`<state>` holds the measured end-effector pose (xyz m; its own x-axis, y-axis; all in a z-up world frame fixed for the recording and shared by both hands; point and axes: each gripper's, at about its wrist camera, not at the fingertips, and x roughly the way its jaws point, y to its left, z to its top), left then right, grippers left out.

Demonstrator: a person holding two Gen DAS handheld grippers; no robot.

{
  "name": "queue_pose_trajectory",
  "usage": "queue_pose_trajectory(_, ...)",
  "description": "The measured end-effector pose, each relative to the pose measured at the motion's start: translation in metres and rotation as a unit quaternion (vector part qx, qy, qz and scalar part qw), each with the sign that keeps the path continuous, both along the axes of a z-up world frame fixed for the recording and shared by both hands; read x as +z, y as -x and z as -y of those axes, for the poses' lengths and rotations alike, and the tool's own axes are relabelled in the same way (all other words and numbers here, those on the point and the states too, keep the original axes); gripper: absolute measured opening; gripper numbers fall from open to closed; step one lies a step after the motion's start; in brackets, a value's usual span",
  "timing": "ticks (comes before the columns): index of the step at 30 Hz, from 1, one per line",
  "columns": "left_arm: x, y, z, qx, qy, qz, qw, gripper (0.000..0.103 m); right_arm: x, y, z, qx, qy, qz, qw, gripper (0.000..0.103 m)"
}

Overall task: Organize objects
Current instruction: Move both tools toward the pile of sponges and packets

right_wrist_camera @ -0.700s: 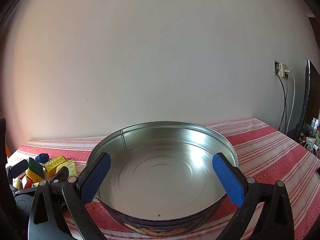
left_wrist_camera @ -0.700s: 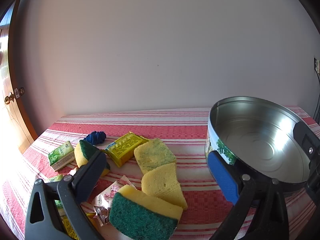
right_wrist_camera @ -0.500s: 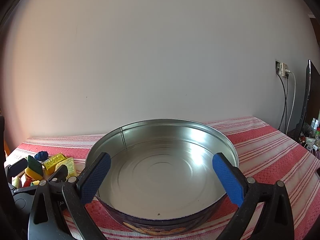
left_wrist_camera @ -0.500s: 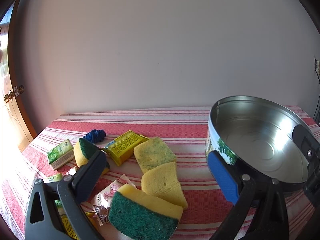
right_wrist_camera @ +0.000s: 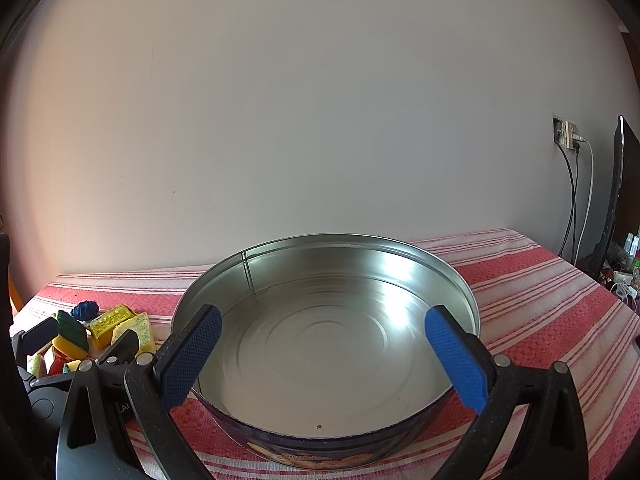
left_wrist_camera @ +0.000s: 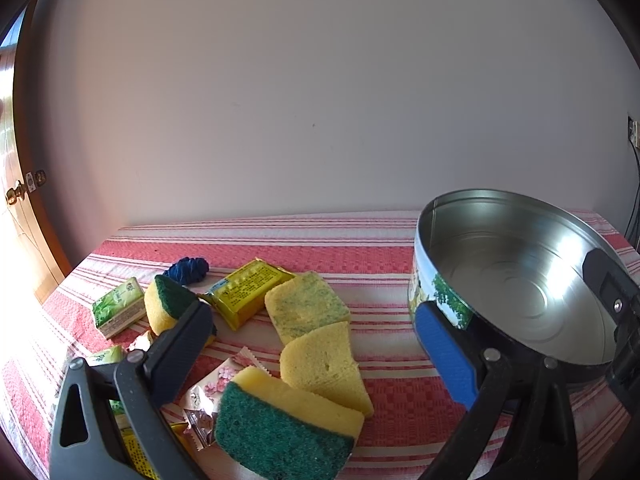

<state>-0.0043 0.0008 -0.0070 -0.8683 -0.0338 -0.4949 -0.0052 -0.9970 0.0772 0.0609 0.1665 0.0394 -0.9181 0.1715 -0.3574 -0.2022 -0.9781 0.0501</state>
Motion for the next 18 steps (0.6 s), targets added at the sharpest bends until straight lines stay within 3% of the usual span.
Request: queue_pose_trajectory(18,-0.0021,0.0026,0.0011,-0.006,-0.007,0.010,0.9999,0.103,0.0003,0.0043,0.0045,-0.003,0.001,0.007,1.000,0.103)
